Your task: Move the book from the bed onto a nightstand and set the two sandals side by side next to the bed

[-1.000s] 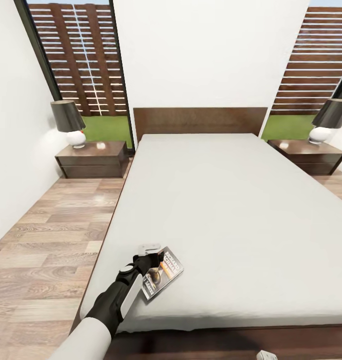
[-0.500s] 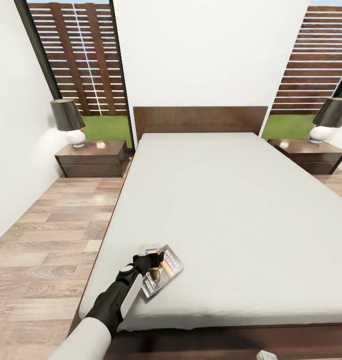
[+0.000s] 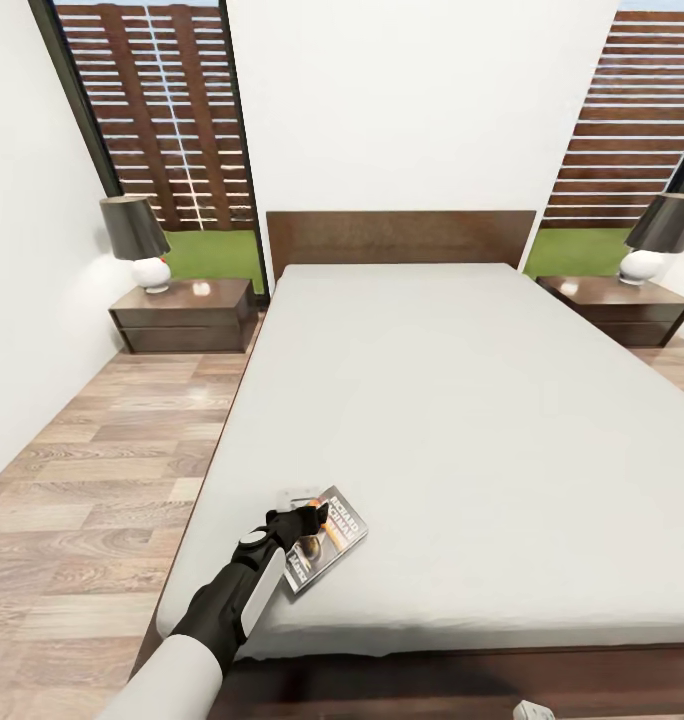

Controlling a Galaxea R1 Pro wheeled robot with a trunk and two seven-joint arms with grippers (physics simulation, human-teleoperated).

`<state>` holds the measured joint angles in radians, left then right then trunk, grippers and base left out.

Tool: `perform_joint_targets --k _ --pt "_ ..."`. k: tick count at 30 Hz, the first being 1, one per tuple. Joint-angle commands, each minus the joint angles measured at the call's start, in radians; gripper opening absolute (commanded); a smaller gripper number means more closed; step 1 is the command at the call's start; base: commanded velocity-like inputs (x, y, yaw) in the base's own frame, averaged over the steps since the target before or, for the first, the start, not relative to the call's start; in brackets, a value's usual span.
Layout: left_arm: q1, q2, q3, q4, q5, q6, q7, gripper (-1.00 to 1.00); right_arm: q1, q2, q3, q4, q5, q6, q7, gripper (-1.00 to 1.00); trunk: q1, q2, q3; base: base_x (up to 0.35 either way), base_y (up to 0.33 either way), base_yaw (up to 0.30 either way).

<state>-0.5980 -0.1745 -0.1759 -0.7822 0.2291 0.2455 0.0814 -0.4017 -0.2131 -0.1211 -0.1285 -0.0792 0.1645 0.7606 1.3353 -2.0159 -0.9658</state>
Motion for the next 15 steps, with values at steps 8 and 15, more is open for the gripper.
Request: perform_joint_targets --k 8,15 --pt "0.0 0.0 -0.002 -0.002 0.01 0.004 0.007 1.0 0.0 0.0 -0.003 0.0 -0.008 0.01 0.003 1.0 0.0 0.0 -0.001 0.0 0.0 0.0" --pt "0.0 0.0 -0.002 -0.002 0.01 0.003 0.008 1.0 0.0 0.0 -0.003 0.0 -0.008 0.01 0.003 1.0 0.0 0.0 -0.001 0.0 0.0 0.0"
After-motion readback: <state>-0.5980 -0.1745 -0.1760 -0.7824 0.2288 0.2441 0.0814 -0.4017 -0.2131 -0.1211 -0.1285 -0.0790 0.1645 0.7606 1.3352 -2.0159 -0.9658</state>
